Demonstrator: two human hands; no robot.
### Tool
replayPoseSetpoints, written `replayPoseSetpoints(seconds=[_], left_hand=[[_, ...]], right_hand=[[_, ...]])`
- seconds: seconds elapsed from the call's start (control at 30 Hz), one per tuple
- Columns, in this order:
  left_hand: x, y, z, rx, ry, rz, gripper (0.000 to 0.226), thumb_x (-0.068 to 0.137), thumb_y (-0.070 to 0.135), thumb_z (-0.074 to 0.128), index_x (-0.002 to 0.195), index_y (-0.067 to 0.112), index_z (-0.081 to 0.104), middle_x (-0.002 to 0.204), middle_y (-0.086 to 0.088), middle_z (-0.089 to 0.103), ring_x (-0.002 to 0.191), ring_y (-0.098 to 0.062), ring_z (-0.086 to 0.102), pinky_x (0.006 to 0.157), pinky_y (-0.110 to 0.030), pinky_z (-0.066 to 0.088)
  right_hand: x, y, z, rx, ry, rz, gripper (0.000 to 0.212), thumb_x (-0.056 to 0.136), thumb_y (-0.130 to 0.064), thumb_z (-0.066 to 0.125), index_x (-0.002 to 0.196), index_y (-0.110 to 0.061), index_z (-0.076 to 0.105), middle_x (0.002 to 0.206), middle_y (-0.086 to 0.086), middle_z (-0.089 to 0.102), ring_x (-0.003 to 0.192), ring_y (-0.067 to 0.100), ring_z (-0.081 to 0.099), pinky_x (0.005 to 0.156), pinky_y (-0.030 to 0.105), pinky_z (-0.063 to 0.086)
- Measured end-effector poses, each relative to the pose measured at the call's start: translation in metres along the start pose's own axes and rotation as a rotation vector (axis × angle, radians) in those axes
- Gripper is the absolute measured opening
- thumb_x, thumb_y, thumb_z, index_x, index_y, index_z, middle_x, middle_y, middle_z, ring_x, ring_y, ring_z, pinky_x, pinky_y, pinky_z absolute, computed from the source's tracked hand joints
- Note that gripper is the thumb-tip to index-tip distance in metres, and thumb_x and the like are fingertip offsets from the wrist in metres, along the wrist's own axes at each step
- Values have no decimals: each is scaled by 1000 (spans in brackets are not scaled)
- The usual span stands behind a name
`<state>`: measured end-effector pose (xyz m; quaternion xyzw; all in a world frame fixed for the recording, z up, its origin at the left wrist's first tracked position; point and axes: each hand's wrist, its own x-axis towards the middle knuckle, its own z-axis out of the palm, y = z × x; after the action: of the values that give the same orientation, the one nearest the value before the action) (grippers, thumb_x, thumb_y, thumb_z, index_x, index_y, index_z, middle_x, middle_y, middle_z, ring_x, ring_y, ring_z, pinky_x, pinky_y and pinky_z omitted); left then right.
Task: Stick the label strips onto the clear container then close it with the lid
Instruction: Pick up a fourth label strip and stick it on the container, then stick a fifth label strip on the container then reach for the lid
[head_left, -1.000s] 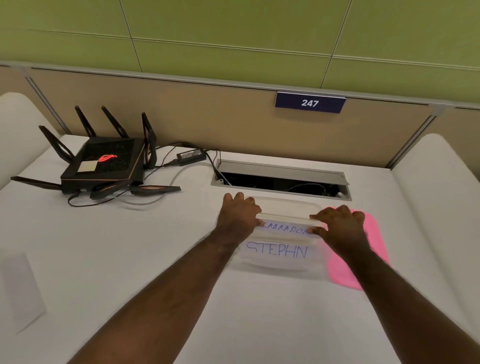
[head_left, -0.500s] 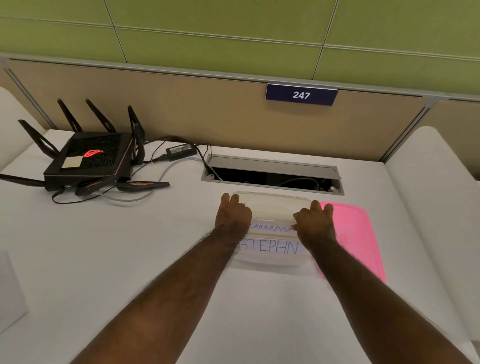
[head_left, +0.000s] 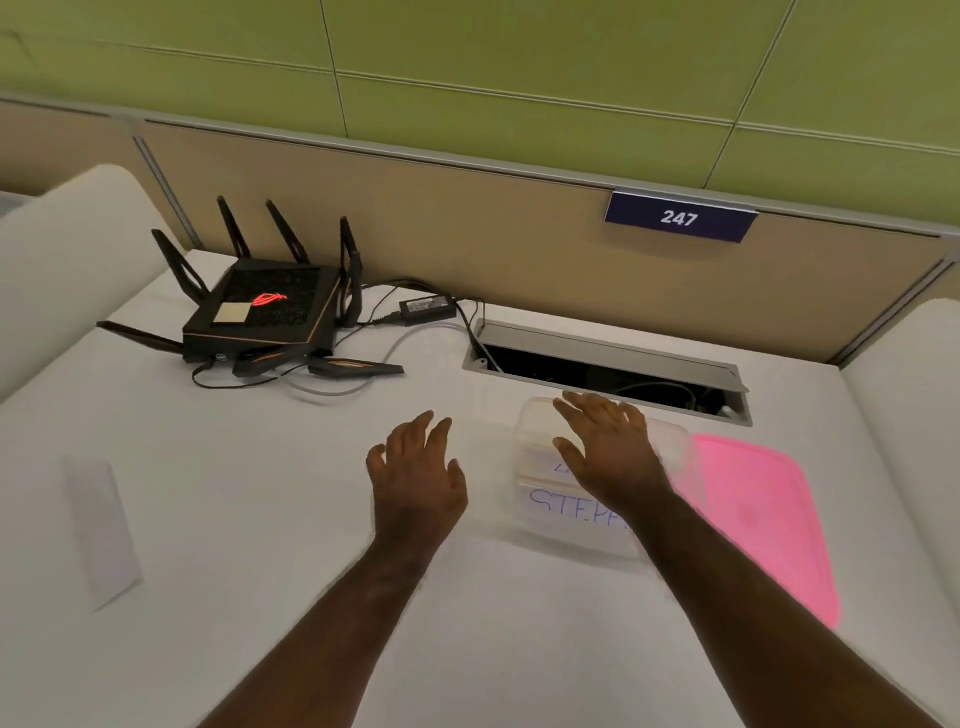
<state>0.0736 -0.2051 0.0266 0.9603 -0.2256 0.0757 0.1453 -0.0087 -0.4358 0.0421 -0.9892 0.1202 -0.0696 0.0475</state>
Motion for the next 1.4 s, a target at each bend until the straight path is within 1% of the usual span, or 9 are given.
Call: replayPoseSetpoints(seconds=[0.23,0.37,0.47,0.63,0.87,1.0,1.17,1.33,1.4], left_hand=[[-32,-105,-7,85,-178,-293,70,89,43,47,152,21,24,162,-5,17,149,-28,13,113,-57,21],[-50,-155,-16,98,-193,-423,75,90,43,49,153,16,20,163,-10,11,150,-33,9,114,-62,18],[-62,-187,-26,136,-156,-497,74,87,41,49,150,8,29,160,-17,19,147,-40,18,108,-70,23],[-81,-242,-36,205,-127,-598,80,82,46,27,146,-2,33,155,-27,26,140,-48,29,98,-75,26],[-94,-294,-43,170,-190,-726,59,94,29,41,140,-9,40,146,-31,40,135,-51,35,94,-78,32],[-97,-317,-42,16,-136,-827,50,97,32,47,142,11,44,149,-11,46,146,-32,24,114,-67,8],[-97,-321,-45,-154,-26,-902,34,98,28,47,125,13,63,131,-11,63,133,-30,47,117,-60,2],[-97,-317,-60,-398,89,-922,23,96,13,51,107,15,70,116,-8,71,118,-29,59,120,-56,7],[-96,-307,-70,-580,119,-885,24,96,7,49,97,17,70,105,-8,74,112,-31,62,116,-53,26]], right_hand=[[34,-96,34,8,-127,-186,71,93,-59,30,153,-23,17,162,-3,16,150,17,4,120,49,-7],[48,-155,61,29,-204,-298,74,94,-60,26,154,-20,10,163,-2,9,150,18,-2,119,49,-10],[57,-202,79,90,-269,-374,72,96,-58,23,154,-19,4,164,-2,4,150,17,-6,119,46,-10],[66,-281,101,116,-372,-492,74,97,-56,26,154,-16,1,164,1,-2,149,18,-9,119,44,-10],[63,-384,130,84,-415,-706,71,98,-50,30,154,-16,2,164,1,-2,149,20,-9,119,45,-10],[56,-427,140,72,-457,-786,71,99,-45,37,154,-16,4,164,3,-1,149,22,-9,119,47,-8],[48,-450,143,85,-470,-840,77,95,-39,50,154,-19,4,164,3,0,149,25,-5,119,51,-4],[53,-438,139,180,-430,-773,88,92,-35,59,153,-25,-4,163,0,-8,149,23,-8,117,49,-5],[59,-422,134,207,-379,-748,93,90,-31,63,152,-28,-6,163,-1,-11,149,22,-10,116,48,-6]])
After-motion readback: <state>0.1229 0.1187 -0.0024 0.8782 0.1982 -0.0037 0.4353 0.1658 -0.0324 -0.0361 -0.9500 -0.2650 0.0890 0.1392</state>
